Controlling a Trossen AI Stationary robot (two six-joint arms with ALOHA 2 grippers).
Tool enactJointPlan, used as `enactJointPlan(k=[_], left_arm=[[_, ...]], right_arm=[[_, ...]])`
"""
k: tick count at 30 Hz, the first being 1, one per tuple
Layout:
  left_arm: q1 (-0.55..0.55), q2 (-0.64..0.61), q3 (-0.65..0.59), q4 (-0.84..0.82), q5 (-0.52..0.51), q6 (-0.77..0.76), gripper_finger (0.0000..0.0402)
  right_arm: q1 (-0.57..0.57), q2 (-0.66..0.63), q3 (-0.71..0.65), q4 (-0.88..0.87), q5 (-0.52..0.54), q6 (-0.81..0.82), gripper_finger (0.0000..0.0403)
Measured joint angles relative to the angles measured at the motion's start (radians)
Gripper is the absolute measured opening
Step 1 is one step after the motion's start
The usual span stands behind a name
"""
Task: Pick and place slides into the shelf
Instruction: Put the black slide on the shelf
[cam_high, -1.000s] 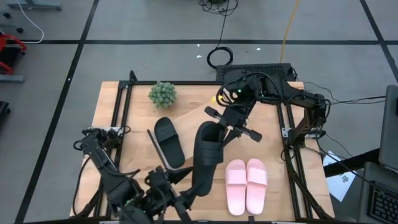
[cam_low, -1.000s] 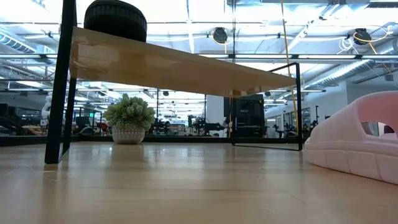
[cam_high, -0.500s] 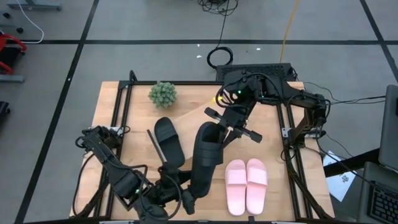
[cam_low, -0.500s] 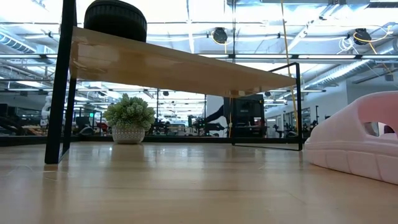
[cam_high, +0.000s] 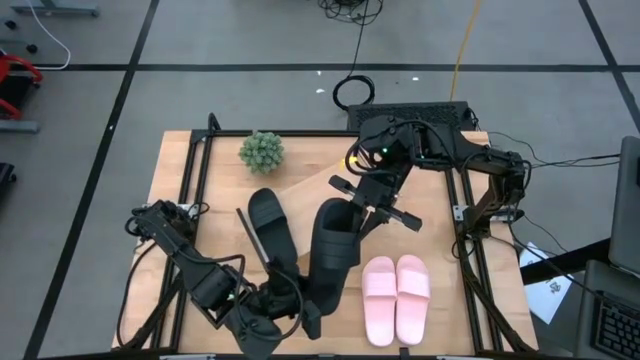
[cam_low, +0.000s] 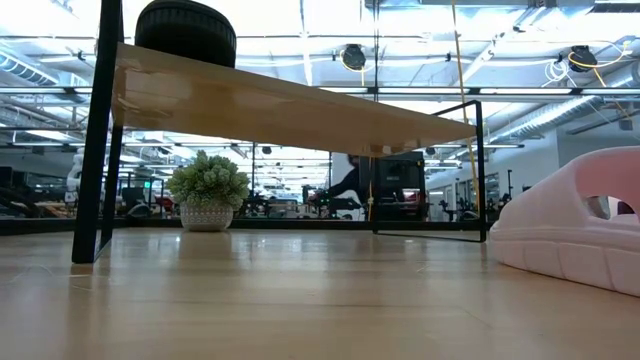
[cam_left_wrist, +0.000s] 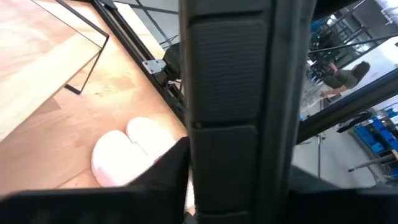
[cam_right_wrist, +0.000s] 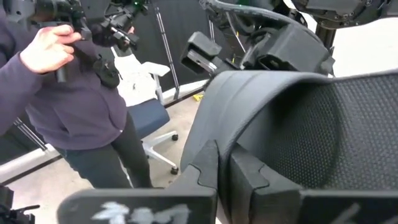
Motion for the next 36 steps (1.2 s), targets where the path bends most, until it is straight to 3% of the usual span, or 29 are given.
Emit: enactJointPlan(k=[3, 11, 21, 30, 36], left_arm=[[0.000, 0.000, 0.000, -0.003, -0.003, 0.012, 0.0046], [-0.012, 0.000, 0.000, -0.005, -0.053, 0.017, 0.0046], [-0.087, -0.018, -0.004, -0.064, -0.239, 0.013, 0.0046], [-0.115, -0.027, -0.004, -0.105, -0.273, 0.004, 0.0046], [-0.124, -0.045, -0.002, -0.202, -0.280, -0.093, 0.0046]], right_arm=[[0.000, -0.001, 0.000, 0.001, -0.001, 0.023, 0.0005], [0.000, -0.002, 0.000, 0.007, 0.040, 0.090, 0.0049], [0.017, -0.001, 0.002, -0.014, 0.051, 0.212, 0.0108], [0.075, -0.001, 0.002, -0.007, 0.076, 0.280, 0.0149], [0.091, -0.012, -0.001, 0.126, 0.093, 0.365, 0.0150]])
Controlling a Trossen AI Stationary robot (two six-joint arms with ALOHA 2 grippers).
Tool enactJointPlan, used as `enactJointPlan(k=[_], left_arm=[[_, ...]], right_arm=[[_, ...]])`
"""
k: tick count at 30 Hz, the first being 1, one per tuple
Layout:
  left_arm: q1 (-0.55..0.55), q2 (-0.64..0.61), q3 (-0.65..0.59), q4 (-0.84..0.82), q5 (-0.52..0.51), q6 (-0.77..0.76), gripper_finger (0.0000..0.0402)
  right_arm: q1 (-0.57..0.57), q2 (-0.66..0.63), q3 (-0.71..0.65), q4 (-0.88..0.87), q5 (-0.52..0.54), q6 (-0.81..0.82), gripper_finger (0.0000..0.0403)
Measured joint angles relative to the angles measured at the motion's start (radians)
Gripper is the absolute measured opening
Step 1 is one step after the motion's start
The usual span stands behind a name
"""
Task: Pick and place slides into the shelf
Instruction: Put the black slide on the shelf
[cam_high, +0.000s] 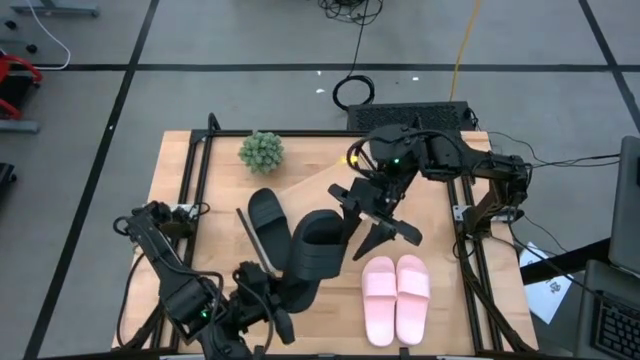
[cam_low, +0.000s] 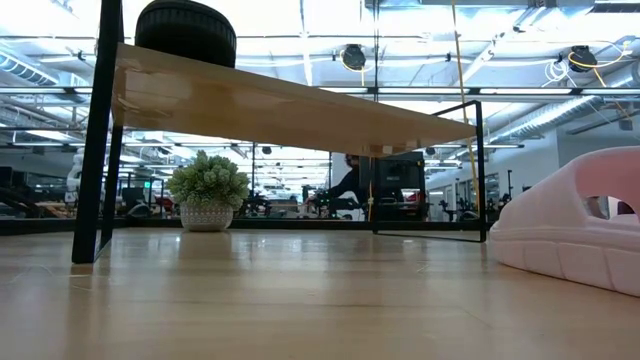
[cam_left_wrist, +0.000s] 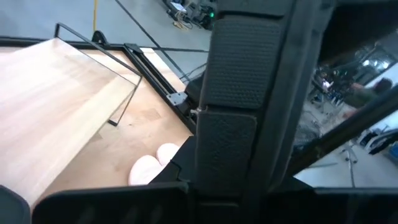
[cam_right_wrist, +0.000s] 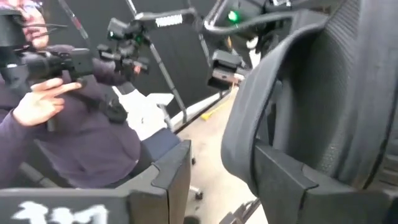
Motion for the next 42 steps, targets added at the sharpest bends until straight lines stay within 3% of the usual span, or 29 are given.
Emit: enactJointPlan(k=[7, 18, 23, 27, 32, 35, 38, 42], left_arm=[[-0.002, -0.009, 0.004, -0.046, -0.085, -0.058, 0.0046], [0.018, -0.005, 0.003, -0.062, -0.101, -0.097, 0.0046], [0.079, 0.004, -0.037, -0.046, -0.073, -0.230, 0.0046], [0.110, 0.006, -0.136, 0.029, -0.063, -0.385, 0.0046], [0.128, 0.007, -0.327, 0.240, -0.146, -0.601, 0.0046], [0.138, 0.011, -0.416, 0.445, -0.197, -0.644, 0.0046], [0.167, 0.010, -0.442, 0.718, -0.202, -0.511, 0.0046], [0.217, 0.009, -0.442, 1.057, -0.174, -0.163, 0.0046]], right_arm=[[-0.037, -0.074, -0.002, 0.115, 0.026, 0.022, 0.0151], [-0.109, -0.158, -0.002, 0.188, 0.051, -0.007, 0.0151], [-0.151, -0.204, 0.000, 0.219, 0.056, -0.006, 0.0151], [-0.185, -0.244, -0.001, 0.223, 0.057, 0.009, 0.0151], [-0.215, -0.292, 0.001, 0.222, 0.055, 0.023, 0.0151], [-0.243, -0.315, 0.000, 0.213, 0.054, 0.015, 0.0151], [-0.276, -0.343, 0.000, 0.201, 0.054, 0.007, 0.0151], [-0.318, -0.370, 0.001, 0.160, 0.052, -0.029, 0.0151]])
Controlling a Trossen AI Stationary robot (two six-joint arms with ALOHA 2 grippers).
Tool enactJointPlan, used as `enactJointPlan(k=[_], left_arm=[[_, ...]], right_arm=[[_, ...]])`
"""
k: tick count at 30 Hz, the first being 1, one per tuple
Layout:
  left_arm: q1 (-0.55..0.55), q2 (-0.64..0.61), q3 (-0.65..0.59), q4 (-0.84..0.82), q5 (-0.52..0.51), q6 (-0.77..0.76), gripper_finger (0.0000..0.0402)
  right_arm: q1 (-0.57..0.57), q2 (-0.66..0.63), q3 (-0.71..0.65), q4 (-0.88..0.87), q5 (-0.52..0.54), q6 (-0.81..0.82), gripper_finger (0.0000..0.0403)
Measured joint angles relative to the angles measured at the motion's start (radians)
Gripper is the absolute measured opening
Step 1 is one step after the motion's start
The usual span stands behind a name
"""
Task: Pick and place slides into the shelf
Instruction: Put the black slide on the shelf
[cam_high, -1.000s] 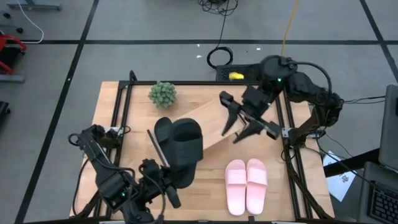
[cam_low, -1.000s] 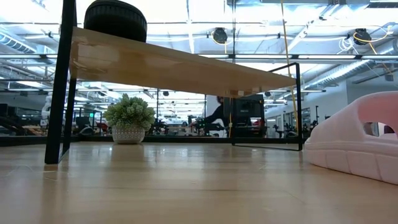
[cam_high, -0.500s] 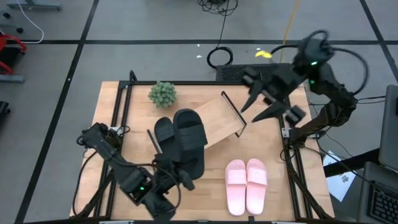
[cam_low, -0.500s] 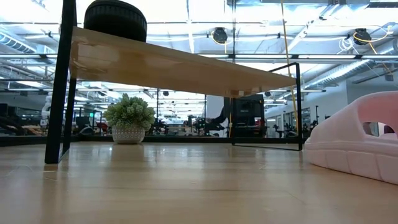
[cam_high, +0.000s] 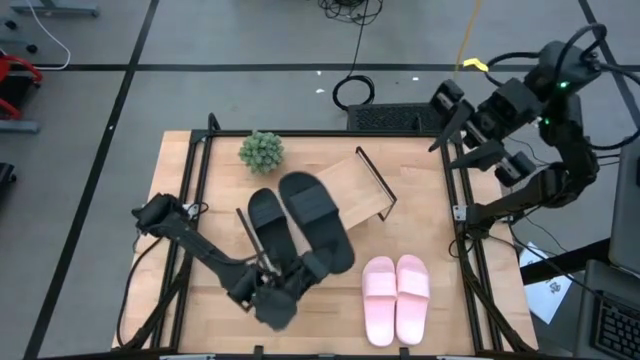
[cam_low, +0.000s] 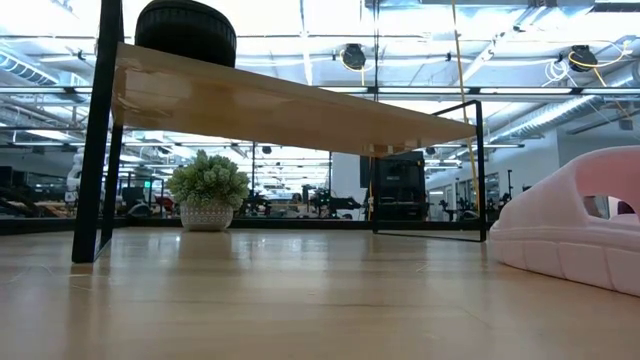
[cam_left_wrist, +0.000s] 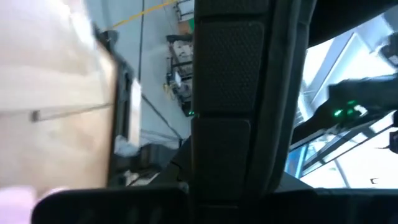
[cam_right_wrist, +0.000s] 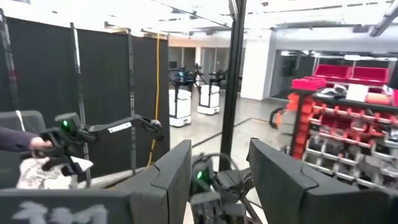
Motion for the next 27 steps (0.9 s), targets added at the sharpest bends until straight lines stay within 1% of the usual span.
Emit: enactJointPlan(k=[2, 4, 7, 10, 12, 14, 17, 18, 20, 23, 27], left_arm=[[0.024, -0.003, 0.000, 0.086, 0.023, 0.084, 0.0046], [0.041, -0.003, 0.000, 0.114, 0.052, 0.093, 0.0046], [0.063, -0.003, 0.000, 0.116, 0.069, 0.048, 0.0046], [0.085, -0.002, 0.000, 0.117, 0.135, -0.004, 0.0046], [0.103, 0.015, 0.000, 0.134, 0.185, -0.046, 0.0046], [0.114, 0.044, 0.000, 0.165, 0.201, -0.096, 0.0046], [0.125, 0.089, 0.000, 0.206, 0.283, -0.180, 0.0046], [0.124, 0.103, 0.000, 0.204, 0.290, -0.212, 0.0046], [0.120, 0.125, 0.000, 0.204, 0.280, -0.260, 0.0046], [0.107, 0.145, -0.001, 0.207, 0.252, -0.289, 0.0046], [0.087, 0.150, -0.001, 0.174, 0.174, -0.315, 0.0046]], right_arm=[[-0.020, -0.008, 0.000, -0.023, 0.001, -0.008, 0.0151], [-0.038, -0.018, -0.001, -0.043, 0.002, -0.021, 0.0151], [-0.067, -0.035, -0.001, -0.074, 0.002, -0.060, 0.0151], [-0.097, -0.047, -0.001, -0.089, 0.002, -0.083, 0.0151], [-0.112, -0.049, -0.001, -0.092, 0.003, -0.095, 0.0151], [-0.130, -0.051, -0.001, -0.092, 0.005, -0.104, 0.0151], [-0.151, -0.054, -0.001, -0.092, 0.004, -0.106, 0.0151], [-0.158, -0.055, -0.001, -0.092, 0.004, -0.106, 0.0151], [-0.171, -0.055, -0.001, -0.092, 0.004, -0.105, 0.0151], [-0.182, -0.053, -0.001, -0.092, 0.004, -0.105, 0.0151], [-0.194, -0.054, -0.001, -0.092, 0.003, -0.105, 0.0151]])
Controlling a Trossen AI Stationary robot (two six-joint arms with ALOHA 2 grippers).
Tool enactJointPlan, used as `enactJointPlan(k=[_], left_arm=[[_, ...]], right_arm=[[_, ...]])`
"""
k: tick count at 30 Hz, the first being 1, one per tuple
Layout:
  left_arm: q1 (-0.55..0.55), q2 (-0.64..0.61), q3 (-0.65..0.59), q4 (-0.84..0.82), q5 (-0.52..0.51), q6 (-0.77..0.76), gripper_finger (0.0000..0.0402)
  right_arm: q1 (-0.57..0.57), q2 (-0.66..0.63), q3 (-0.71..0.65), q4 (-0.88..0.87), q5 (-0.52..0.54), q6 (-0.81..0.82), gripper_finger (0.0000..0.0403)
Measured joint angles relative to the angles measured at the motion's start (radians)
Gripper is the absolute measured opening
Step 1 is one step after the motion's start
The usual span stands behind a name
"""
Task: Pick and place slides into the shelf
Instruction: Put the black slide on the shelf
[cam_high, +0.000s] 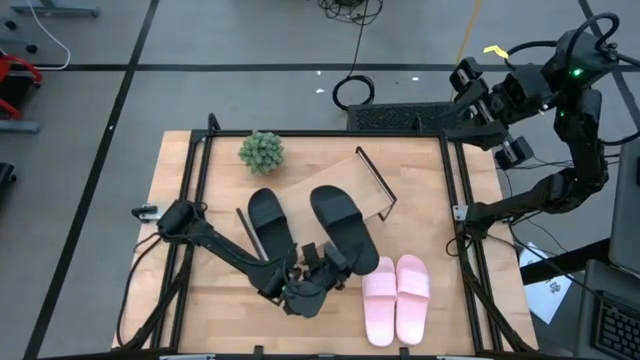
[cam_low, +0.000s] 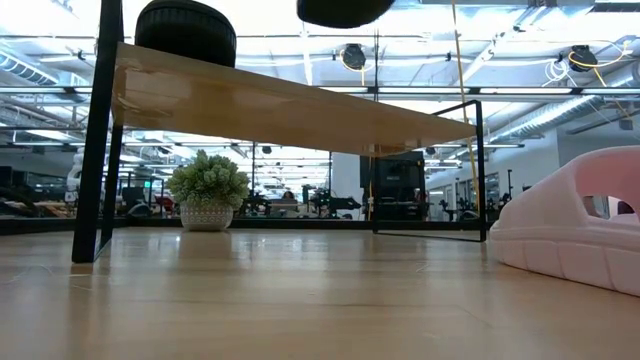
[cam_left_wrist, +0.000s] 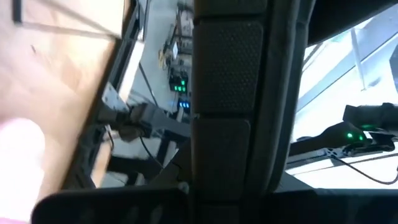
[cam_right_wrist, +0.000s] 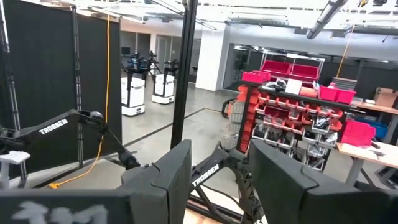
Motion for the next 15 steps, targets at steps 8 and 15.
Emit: enactJointPlan(k=[8, 15], left_arm=[[-0.020, 0.000, 0.000, -0.033, -0.096, -0.043, 0.0046], [0.002, 0.000, 0.000, -0.030, -0.002, -0.074, 0.0046]], right_arm=[[-0.003, 0.000, 0.000, 0.000, -0.003, 0.000, 0.0151], [-0.003, 0.000, 0.000, 0.000, -0.003, 0.001, 0.0151]])
